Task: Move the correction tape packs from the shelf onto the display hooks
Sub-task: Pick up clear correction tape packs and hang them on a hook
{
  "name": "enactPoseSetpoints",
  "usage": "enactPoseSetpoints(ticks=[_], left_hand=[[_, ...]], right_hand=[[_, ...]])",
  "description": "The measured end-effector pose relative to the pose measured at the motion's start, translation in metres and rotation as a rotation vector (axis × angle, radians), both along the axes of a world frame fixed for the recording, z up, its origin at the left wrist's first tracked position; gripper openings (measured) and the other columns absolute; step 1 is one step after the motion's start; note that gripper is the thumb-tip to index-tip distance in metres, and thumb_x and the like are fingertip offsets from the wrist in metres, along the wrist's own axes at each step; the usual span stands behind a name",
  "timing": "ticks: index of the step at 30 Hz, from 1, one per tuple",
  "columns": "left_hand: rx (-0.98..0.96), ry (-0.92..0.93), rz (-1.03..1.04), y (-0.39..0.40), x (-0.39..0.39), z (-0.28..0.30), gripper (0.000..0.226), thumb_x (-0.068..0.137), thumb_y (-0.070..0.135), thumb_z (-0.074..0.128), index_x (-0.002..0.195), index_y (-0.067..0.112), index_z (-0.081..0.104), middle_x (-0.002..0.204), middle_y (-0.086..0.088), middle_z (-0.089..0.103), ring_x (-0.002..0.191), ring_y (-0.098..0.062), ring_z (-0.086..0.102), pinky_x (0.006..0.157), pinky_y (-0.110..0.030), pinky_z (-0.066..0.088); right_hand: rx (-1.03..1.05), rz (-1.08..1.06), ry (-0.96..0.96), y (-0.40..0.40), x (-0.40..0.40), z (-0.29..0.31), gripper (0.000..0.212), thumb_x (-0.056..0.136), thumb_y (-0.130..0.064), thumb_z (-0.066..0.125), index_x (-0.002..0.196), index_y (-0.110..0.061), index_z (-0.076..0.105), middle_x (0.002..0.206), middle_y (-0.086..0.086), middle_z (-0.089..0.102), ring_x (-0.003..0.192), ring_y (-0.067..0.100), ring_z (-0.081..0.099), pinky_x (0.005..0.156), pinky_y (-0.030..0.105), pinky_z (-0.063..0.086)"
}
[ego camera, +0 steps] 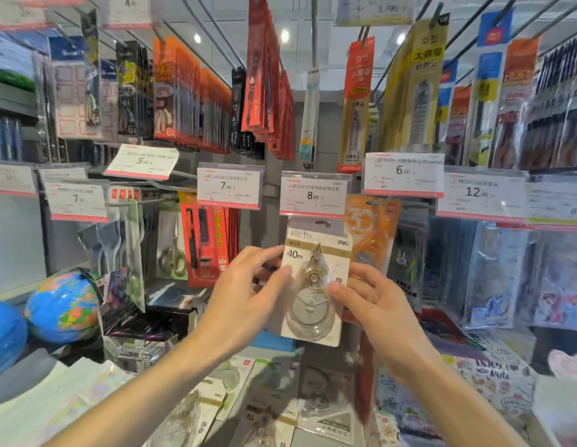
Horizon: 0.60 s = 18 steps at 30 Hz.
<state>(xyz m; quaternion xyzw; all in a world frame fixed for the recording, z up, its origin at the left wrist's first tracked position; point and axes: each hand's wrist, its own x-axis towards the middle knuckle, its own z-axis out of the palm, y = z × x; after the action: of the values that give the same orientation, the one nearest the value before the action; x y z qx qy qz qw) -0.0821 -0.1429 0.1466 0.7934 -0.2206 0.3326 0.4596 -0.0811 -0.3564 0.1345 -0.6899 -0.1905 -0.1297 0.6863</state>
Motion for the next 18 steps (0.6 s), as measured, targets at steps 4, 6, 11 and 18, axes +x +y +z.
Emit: enactPoseSetpoints(ticks=[4,6,11,18], left_hand=[[0.221,-0.293,0.241,0.013,-0.001,0.031,0.028,0.094,0.029,0.071,0.12,0.02,0.067,0.105,0.009,0.059,0.078,-0.003,0.058,0.069,-0.018,0.046],[0.327,-0.444,0.3,0.016,0.001,0.05,0.035,0.088,0.021,0.077,0.12,0.016,0.064,0.109,0.002,0.057,0.08,-0.011,0.056,0.066,-0.026,0.047],[0.541,-0.576,0.368,0.012,0.009,0.082,0.055,0.079,0.012,0.083,0.128,0.009,0.059,0.131,-0.011,0.055,0.109,-0.026,0.057,0.06,-0.039,0.056],[0.576,-0.587,0.273,0.024,0.011,0.089,0.032,0.099,0.029,0.063,0.127,0.014,0.063,0.142,-0.003,0.059,0.127,-0.024,0.058,0.094,-0.042,0.055]], right_hand=[[-0.021,-0.053,-0.057,-0.019,-0.001,0.004,0.028,0.099,-0.027,0.068,0.125,-0.035,0.06,0.107,-0.01,0.081,0.098,0.008,0.078,0.081,0.027,0.058],[-0.011,-0.07,-0.084,-0.024,0.0,0.005,0.027,0.1,-0.024,0.067,0.123,-0.037,0.06,0.107,-0.011,0.081,0.095,0.007,0.078,0.072,0.021,0.061],[-0.012,-0.081,-0.111,-0.029,0.0,0.007,0.028,0.1,-0.02,0.066,0.124,-0.033,0.061,0.11,-0.011,0.08,0.097,0.008,0.078,0.072,0.015,0.059],[-0.04,-0.131,-0.151,-0.035,0.002,0.011,0.038,0.086,-0.04,0.072,0.123,-0.036,0.063,0.112,-0.016,0.079,0.098,0.004,0.077,0.072,0.013,0.058]])
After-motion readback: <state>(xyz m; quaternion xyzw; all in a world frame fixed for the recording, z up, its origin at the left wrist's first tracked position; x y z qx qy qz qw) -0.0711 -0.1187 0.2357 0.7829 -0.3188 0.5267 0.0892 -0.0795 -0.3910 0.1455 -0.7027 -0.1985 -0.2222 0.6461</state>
